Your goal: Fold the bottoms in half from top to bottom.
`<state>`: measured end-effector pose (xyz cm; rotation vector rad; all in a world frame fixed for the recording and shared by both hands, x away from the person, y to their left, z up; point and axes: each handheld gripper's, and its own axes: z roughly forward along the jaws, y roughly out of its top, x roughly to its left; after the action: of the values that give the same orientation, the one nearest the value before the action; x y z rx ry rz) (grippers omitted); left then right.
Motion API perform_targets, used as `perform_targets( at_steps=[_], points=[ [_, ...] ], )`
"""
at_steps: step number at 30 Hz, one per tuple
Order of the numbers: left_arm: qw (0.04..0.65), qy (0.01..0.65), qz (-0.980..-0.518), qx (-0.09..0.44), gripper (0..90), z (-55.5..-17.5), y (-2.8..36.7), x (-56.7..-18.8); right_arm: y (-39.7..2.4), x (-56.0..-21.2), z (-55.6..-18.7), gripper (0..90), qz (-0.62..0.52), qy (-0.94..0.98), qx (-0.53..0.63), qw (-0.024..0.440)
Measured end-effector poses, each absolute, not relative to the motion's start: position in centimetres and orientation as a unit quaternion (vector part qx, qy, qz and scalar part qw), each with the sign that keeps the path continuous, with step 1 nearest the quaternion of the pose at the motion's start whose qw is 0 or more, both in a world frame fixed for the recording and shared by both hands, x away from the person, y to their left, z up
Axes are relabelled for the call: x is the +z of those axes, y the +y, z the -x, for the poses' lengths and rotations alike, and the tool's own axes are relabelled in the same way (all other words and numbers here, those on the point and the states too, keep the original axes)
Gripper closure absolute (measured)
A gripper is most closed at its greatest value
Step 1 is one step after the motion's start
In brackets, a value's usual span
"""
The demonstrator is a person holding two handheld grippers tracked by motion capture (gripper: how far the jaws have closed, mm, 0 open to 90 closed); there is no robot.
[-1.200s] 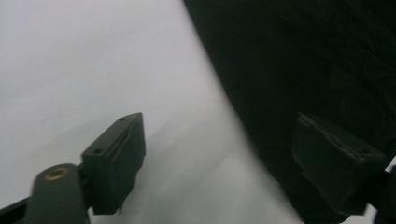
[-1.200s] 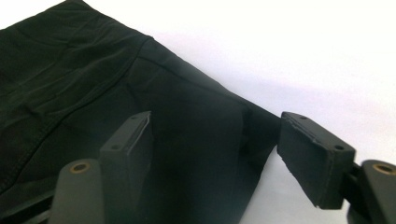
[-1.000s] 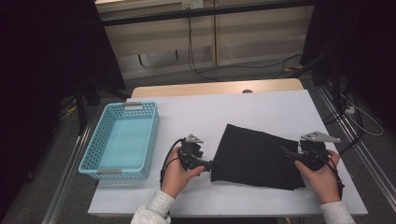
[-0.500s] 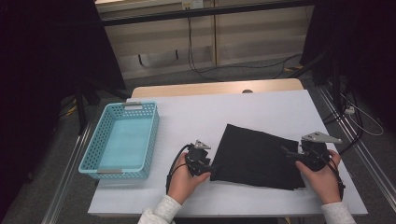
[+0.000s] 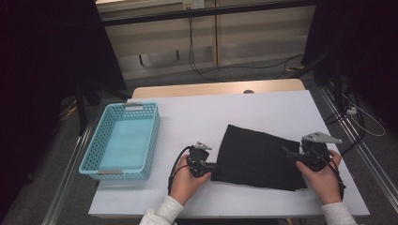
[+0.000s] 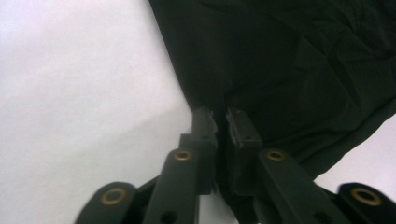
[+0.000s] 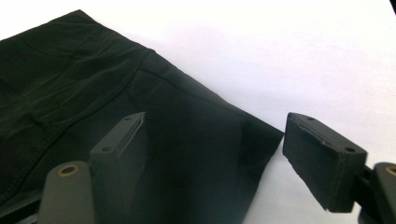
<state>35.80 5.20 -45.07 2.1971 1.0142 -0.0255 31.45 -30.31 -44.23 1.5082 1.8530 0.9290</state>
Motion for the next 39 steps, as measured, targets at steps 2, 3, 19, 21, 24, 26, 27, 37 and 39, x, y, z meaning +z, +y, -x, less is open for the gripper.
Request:
perform_targets(
  at_steps=[2,3,19,21,24,26,27,37,39],
  points=[
    [0.352,0.394,-0.849,-0.015,84.7,-35.9,5.3,-45.0,-30.2,-44.3,-31.5,22.1,-0.562,0.695,0.348,0.285],
    [0.353,0.395,-0.848,-0.018,85.2,-35.9,5.3,-45.1,-30.2,-44.3,-31.5,22.1,-0.561,0.695,0.348,0.286],
    [0.330,0.416,-0.845,-0.067,86.9,-38.1,8.8,-43.9,-30.4,-44.1,-31.6,19.1,-0.541,0.701,0.361,0.292],
    [0.330,0.414,-0.846,-0.063,86.9,-38.5,9.5,-43.7,-30.3,-44.1,-31.6,18.8,-0.540,0.703,0.361,0.291],
    [0.329,0.421,-0.843,-0.060,86.8,-39.0,10.7,-43.3,-30.1,-44.1,-31.7,17.7,-0.536,0.706,0.363,0.287],
    [0.324,0.425,-0.843,-0.056,86.8,-39.4,11.5,-43.2,-29.8,-44.3,-31.7,16.3,-0.533,0.710,0.363,0.281],
    [0.322,0.424,-0.844,-0.056,86.8,-39.6,11.8,-43.2,-29.6,-44.4,-31.8,16.1,-0.530,0.714,0.364,0.277],
    [0.319,0.432,-0.841,-0.055,86.8,-39.9,12.7,-42.9,-27.1,-45.4,-32.0,16.5,-0.494,0.749,0.373,0.236],
    [0.321,0.432,-0.841,-0.054,86.8,-39.9,12.8,-42.9,-27.2,-45.7,-32.1,16.6,-0.497,0.751,0.369,0.231]
  ],
)
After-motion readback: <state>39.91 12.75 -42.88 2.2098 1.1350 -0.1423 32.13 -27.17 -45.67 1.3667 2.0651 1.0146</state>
